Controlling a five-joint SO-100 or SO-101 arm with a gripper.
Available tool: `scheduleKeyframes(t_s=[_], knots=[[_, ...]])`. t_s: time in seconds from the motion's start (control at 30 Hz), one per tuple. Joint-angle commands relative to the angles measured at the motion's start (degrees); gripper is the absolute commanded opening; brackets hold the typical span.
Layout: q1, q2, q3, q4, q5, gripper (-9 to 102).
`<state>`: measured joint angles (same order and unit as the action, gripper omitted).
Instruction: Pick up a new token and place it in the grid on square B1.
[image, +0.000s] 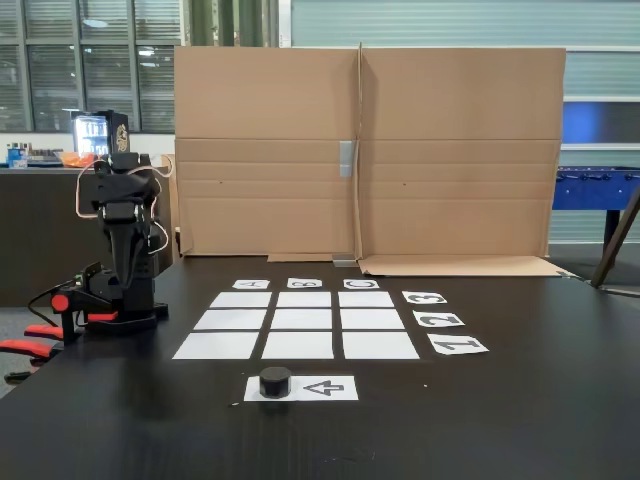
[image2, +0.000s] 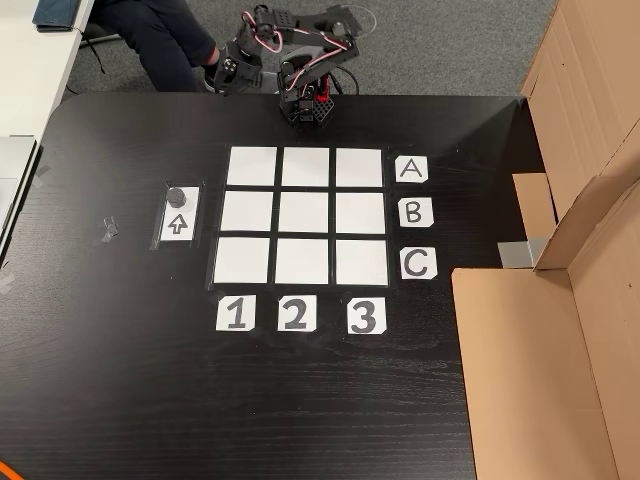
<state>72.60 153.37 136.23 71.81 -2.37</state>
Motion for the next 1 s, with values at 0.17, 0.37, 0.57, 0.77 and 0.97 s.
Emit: scheduleKeyframes(t_s=[0.17, 0.37, 0.57, 0.77, 0.97], knots=[[-0.53, -22.68, -18.54, 1.49, -0.35, 12], [-3.25, -35.6, -27.42, 1.76, -0.35, 12], [-7.03, -49.48, -37.09, 3.52, -0.35, 12], [-11.78, -57.04, -43.15, 5.71, -0.35, 12], [-17.49, -63.37, -48.08, 7.82, -0.35, 15]])
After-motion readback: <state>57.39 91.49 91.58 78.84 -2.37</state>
